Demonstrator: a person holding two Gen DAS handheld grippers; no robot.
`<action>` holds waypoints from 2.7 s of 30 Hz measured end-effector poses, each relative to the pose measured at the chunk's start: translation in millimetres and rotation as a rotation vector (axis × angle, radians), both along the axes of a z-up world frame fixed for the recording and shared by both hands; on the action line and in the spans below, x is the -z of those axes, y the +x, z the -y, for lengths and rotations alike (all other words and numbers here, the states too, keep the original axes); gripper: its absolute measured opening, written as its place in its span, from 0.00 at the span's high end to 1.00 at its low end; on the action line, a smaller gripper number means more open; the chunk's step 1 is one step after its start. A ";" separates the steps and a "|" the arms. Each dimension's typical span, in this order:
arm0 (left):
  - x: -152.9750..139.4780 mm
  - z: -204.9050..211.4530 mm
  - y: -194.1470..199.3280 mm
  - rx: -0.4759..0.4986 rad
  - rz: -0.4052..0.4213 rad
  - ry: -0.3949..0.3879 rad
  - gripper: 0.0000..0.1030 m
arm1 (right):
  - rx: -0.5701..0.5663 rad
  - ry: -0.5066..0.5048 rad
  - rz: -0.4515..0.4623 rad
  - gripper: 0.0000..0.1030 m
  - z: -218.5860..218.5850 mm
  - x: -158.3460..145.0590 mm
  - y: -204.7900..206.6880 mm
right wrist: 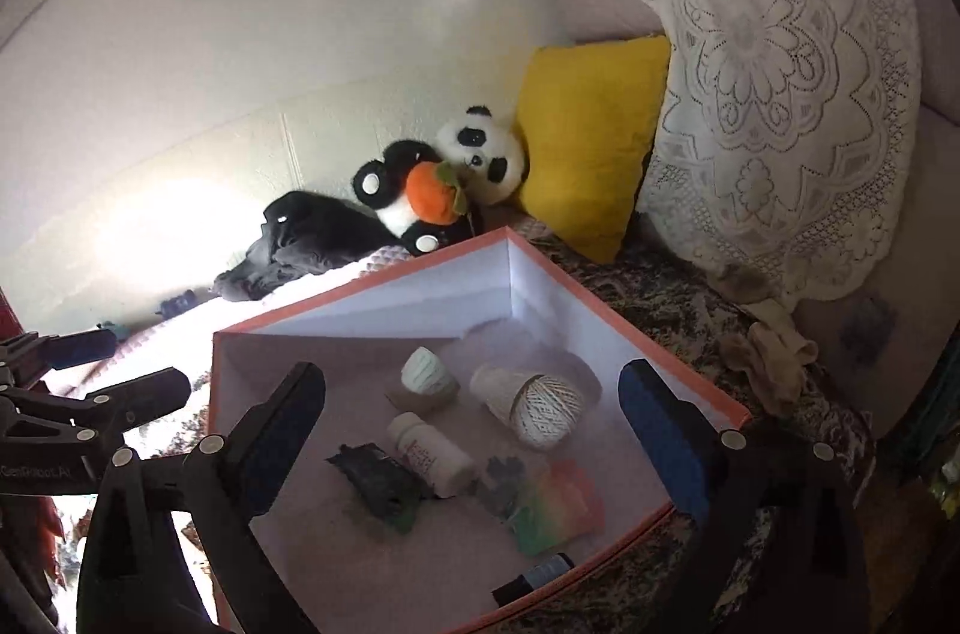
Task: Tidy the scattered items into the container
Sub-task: 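Open both tools to drop the packet and clear box into the box, then move both tools back over the remaining items on the bed, then grasp the white round cap with the left tool while the right tool grasps the silver bulb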
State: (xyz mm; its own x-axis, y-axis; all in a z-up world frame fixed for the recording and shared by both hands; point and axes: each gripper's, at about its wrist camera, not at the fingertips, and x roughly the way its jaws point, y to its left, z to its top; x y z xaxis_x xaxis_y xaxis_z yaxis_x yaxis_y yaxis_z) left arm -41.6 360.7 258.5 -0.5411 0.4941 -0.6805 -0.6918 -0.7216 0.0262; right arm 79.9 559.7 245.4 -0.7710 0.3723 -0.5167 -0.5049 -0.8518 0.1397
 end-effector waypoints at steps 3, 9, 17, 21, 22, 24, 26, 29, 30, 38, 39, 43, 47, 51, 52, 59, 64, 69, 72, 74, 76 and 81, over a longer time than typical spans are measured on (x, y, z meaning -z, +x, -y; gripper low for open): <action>-17.4 56.0 9.6 -0.069 -0.038 0.016 0.02 | -0.031 -0.001 -0.046 0.03 27.4 -19.3 15.0; -28.3 192.5 28.8 -0.275 -0.082 0.027 0.01 | -0.118 -0.036 -0.115 0.02 99.3 -48.4 45.0; 6.2 324.9 61.1 -0.488 -0.017 0.037 0.01 | -0.316 -0.024 -0.065 0.01 211.2 -46.5 48.1; 31.0 366.1 72.3 -0.552 0.034 0.038 0.01 | -0.395 -0.018 -0.023 0.01 259.2 -32.6 44.7; 37.8 373.5 74.3 -0.567 0.045 0.040 0.01 | -0.415 -0.014 -0.012 0.01 270.0 -28.9 43.4; 52.7 382.3 75.4 -0.586 0.079 0.045 0.01 | -0.445 -0.001 0.008 0.01 289.6 -21.6 39.9; 68.5 387.0 76.1 -0.595 0.112 0.041 0.01 | -0.465 0.006 0.021 0.01 303.1 -13.5 35.6; 90.1 385.2 71.1 -0.591 0.160 0.037 0.01 | -0.482 0.022 0.043 0.01 317.9 -1.0 25.9; 97.2 382.5 69.0 -0.587 0.174 0.036 0.01 | -0.484 0.032 0.052 0.01 320.2 3.5 21.5; 147.5 344.1 43.1 -0.539 0.268 0.038 0.01 | -0.498 0.097 0.166 0.02 319.3 50.4 -19.8; 153.7 339.4 38.8 -0.533 0.281 0.042 0.01 | -0.501 0.108 0.181 0.02 317.8 57.1 -24.8; 179.3 327.3 19.1 -0.544 0.352 0.061 0.01 | -0.528 0.104 0.258 0.04 308.0 86.5 -48.2; 199.6 318.2 3.1 -0.568 0.393 0.065 0.01 | -0.553 0.093 0.317 0.09 300.1 111.7 -68.1; 210.4 310.2 -11.6 -0.586 0.395 0.062 0.01 | -0.564 0.097 0.342 0.09 295.7 126.0 -85.9; 213.1 308.0 -15.6 -0.586 0.399 0.061 0.01 | -0.566 0.098 0.346 0.09 295.3 128.2 -90.5; 226.2 290.1 -31.7 -0.584 0.341 -0.011 0.01 | -0.585 0.099 0.383 0.09 294.5 148.5 -114.5; 228.2 286.6 -39.5 -0.586 0.311 -0.025 0.01 | -0.596 0.087 0.430 0.09 293.4 168.5 -127.3; 230.4 283.1 -45.0 -0.588 0.289 -0.034 0.01 | -0.610 0.073 0.470 0.09 291.8 181.7 -138.5; 232.1 279.7 -43.5 -0.585 0.261 -0.054 0.01 | -0.608 0.087 0.496 0.10 291.0 190.8 -144.8; 232.6 278.4 -42.6 -0.582 0.247 -0.061 0.01 | -0.603 0.089 0.520 0.12 287.9 198.4 -150.3; 232.3 279.4 -42.0 -0.583 0.242 -0.055 0.01 | -0.609 0.075 0.533 0.17 284.2 205.0 -155.7; 231.0 282.2 -39.4 -0.581 0.230 -0.046 0.06 | -0.637 0.057 0.519 0.56 286.9 200.6 -158.4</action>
